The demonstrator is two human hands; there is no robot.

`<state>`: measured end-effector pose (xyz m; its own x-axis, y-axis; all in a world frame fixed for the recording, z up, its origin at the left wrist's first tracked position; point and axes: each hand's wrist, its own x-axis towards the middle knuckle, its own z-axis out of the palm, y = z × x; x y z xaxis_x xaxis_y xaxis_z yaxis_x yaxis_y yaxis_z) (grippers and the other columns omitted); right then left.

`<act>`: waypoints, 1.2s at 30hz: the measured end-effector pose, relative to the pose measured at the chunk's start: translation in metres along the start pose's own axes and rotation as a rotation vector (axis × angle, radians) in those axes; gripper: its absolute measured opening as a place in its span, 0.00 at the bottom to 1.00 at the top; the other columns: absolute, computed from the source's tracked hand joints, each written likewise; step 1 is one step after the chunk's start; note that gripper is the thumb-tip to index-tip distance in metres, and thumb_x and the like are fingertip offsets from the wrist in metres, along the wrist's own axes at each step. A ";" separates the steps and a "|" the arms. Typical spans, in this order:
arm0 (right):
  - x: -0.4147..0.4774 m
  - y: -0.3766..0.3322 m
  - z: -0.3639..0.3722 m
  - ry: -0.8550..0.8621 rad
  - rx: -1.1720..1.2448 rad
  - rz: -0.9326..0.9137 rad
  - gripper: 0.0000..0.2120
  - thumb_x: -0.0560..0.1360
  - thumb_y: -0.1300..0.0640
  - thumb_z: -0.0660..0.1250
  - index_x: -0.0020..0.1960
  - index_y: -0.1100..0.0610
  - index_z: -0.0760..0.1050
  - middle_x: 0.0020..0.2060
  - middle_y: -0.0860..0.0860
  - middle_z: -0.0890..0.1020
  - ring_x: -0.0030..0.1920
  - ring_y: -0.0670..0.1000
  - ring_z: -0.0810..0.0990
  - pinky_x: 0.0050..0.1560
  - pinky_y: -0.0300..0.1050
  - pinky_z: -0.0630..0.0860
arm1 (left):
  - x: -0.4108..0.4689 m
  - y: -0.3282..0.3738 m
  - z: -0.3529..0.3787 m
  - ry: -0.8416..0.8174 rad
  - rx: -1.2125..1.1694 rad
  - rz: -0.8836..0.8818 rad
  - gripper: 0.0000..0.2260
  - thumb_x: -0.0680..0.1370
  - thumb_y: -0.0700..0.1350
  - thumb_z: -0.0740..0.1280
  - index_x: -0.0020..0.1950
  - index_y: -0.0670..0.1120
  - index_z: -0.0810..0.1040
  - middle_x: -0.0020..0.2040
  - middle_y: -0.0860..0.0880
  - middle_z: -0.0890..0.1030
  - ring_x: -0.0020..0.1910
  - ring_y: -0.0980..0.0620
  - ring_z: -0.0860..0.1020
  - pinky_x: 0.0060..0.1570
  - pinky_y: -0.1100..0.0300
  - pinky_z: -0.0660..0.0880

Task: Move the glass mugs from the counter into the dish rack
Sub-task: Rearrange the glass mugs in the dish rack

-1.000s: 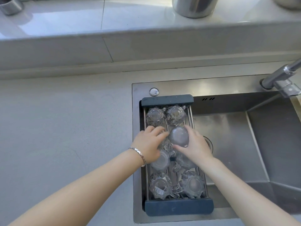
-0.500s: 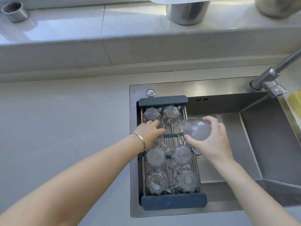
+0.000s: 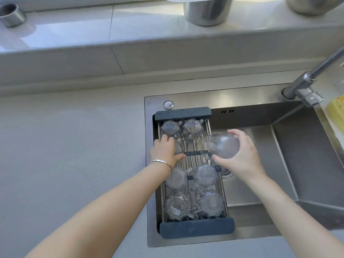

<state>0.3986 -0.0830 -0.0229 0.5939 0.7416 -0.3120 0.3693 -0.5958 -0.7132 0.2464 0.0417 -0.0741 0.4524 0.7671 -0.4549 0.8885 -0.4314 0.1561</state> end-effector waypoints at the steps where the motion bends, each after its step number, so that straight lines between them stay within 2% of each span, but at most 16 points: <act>1: 0.005 -0.002 0.001 -0.060 -0.049 -0.054 0.35 0.63 0.60 0.77 0.65 0.51 0.65 0.57 0.45 0.67 0.57 0.42 0.65 0.57 0.35 0.60 | 0.000 -0.001 0.000 0.000 0.018 0.009 0.28 0.72 0.61 0.66 0.64 0.45 0.68 0.65 0.45 0.70 0.62 0.44 0.71 0.53 0.51 0.74; 5: 0.028 -0.009 0.017 -0.352 -0.301 -0.317 0.31 0.63 0.67 0.71 0.64 0.57 0.68 0.62 0.51 0.72 0.64 0.51 0.66 0.60 0.33 0.60 | -0.001 -0.014 0.003 -0.026 0.096 0.115 0.32 0.72 0.61 0.67 0.70 0.48 0.63 0.66 0.46 0.70 0.64 0.45 0.71 0.55 0.51 0.73; 7: 0.038 -0.010 0.028 -0.488 -0.450 -0.444 0.29 0.64 0.70 0.68 0.64 0.57 0.69 0.64 0.52 0.72 0.66 0.53 0.64 0.66 0.41 0.63 | 0.000 -0.019 0.004 -0.033 0.151 0.164 0.34 0.72 0.60 0.67 0.72 0.49 0.60 0.68 0.47 0.70 0.65 0.45 0.71 0.59 0.51 0.71; 9: 0.046 -0.010 0.038 -0.564 -0.597 -0.504 0.29 0.67 0.70 0.66 0.65 0.55 0.69 0.66 0.52 0.69 0.67 0.54 0.63 0.66 0.48 0.67 | 0.002 -0.020 0.005 -0.026 0.158 0.164 0.34 0.72 0.60 0.67 0.73 0.50 0.58 0.68 0.47 0.70 0.65 0.46 0.71 0.60 0.50 0.69; 12: 0.052 -0.009 0.050 -0.556 -0.712 -0.509 0.30 0.69 0.71 0.64 0.67 0.53 0.68 0.65 0.55 0.65 0.66 0.55 0.63 0.59 0.49 0.73 | 0.003 -0.019 0.007 -0.004 0.153 0.141 0.35 0.72 0.60 0.67 0.74 0.49 0.58 0.67 0.46 0.71 0.65 0.45 0.71 0.62 0.51 0.68; 15: 0.051 -0.001 0.056 -0.513 -0.748 -0.567 0.31 0.69 0.73 0.63 0.68 0.54 0.68 0.66 0.54 0.67 0.68 0.55 0.62 0.61 0.50 0.72 | 0.002 -0.020 0.009 0.009 0.148 0.137 0.35 0.72 0.60 0.67 0.74 0.50 0.58 0.67 0.46 0.70 0.65 0.45 0.71 0.62 0.51 0.66; 17: 0.046 0.009 0.059 -0.388 -0.654 -0.608 0.31 0.67 0.76 0.62 0.66 0.56 0.71 0.67 0.54 0.71 0.67 0.58 0.65 0.63 0.54 0.70 | 0.002 -0.021 0.009 0.006 0.143 0.139 0.35 0.72 0.61 0.67 0.74 0.50 0.58 0.67 0.46 0.70 0.65 0.45 0.71 0.63 0.51 0.66; 18: 0.041 0.014 0.060 -0.308 -0.556 -0.574 0.30 0.66 0.77 0.62 0.65 0.57 0.72 0.66 0.56 0.72 0.67 0.59 0.66 0.64 0.56 0.70 | 0.003 -0.022 0.009 0.002 0.141 0.141 0.35 0.72 0.61 0.67 0.74 0.51 0.58 0.67 0.46 0.71 0.65 0.46 0.71 0.63 0.51 0.66; 20: 0.033 0.022 0.060 -0.162 -0.318 -0.330 0.28 0.67 0.74 0.65 0.65 0.58 0.71 0.66 0.56 0.71 0.66 0.58 0.67 0.68 0.52 0.67 | 0.004 -0.022 0.008 -0.006 0.140 0.146 0.35 0.72 0.62 0.67 0.74 0.51 0.58 0.67 0.46 0.71 0.64 0.46 0.71 0.63 0.51 0.66; 21: 0.030 0.023 0.060 -0.137 -0.218 -0.172 0.28 0.69 0.68 0.68 0.67 0.58 0.68 0.65 0.56 0.70 0.65 0.57 0.69 0.67 0.48 0.67 | 0.004 -0.022 0.008 -0.008 0.140 0.147 0.35 0.72 0.62 0.67 0.74 0.51 0.58 0.67 0.46 0.71 0.64 0.46 0.71 0.64 0.51 0.65; 23: 0.028 0.025 0.066 -0.179 -0.105 0.064 0.35 0.68 0.55 0.74 0.70 0.56 0.64 0.63 0.55 0.71 0.61 0.54 0.74 0.62 0.46 0.70 | 0.003 -0.022 0.008 -0.013 0.136 0.148 0.35 0.72 0.62 0.67 0.74 0.51 0.58 0.67 0.46 0.70 0.65 0.46 0.71 0.67 0.50 0.63; 25: 0.030 0.024 0.074 -0.190 -0.121 0.106 0.39 0.64 0.51 0.77 0.70 0.57 0.64 0.62 0.56 0.73 0.60 0.55 0.75 0.61 0.47 0.71 | 0.004 -0.023 0.008 -0.020 0.133 0.155 0.36 0.72 0.62 0.67 0.74 0.51 0.58 0.67 0.46 0.70 0.65 0.46 0.72 0.70 0.49 0.59; 30: 0.031 0.020 0.081 -0.080 -0.071 0.131 0.36 0.62 0.55 0.78 0.67 0.58 0.69 0.60 0.57 0.76 0.59 0.56 0.76 0.63 0.51 0.72 | 0.005 -0.024 0.004 -0.018 0.142 0.184 0.38 0.71 0.62 0.68 0.75 0.50 0.56 0.69 0.47 0.70 0.67 0.46 0.71 0.74 0.49 0.53; 33: 0.024 0.024 0.078 -0.119 -0.002 0.116 0.37 0.65 0.55 0.77 0.70 0.57 0.66 0.64 0.56 0.75 0.64 0.56 0.74 0.66 0.54 0.71 | 0.000 -0.019 0.006 -0.001 0.111 0.163 0.36 0.71 0.60 0.68 0.73 0.48 0.59 0.69 0.47 0.69 0.67 0.46 0.71 0.74 0.49 0.53; 36: 0.012 0.024 0.065 -0.171 0.075 0.121 0.39 0.68 0.53 0.74 0.73 0.56 0.59 0.68 0.53 0.70 0.67 0.53 0.71 0.68 0.52 0.69 | -0.014 -0.013 0.009 0.058 0.002 0.100 0.32 0.74 0.58 0.66 0.73 0.48 0.59 0.73 0.44 0.63 0.71 0.45 0.66 0.74 0.48 0.54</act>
<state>0.3687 -0.0682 -0.0843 0.4980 0.7117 -0.4955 0.2447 -0.6635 -0.7070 0.2275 0.0320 -0.0776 0.5428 0.7462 -0.3854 0.8384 -0.5086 0.1961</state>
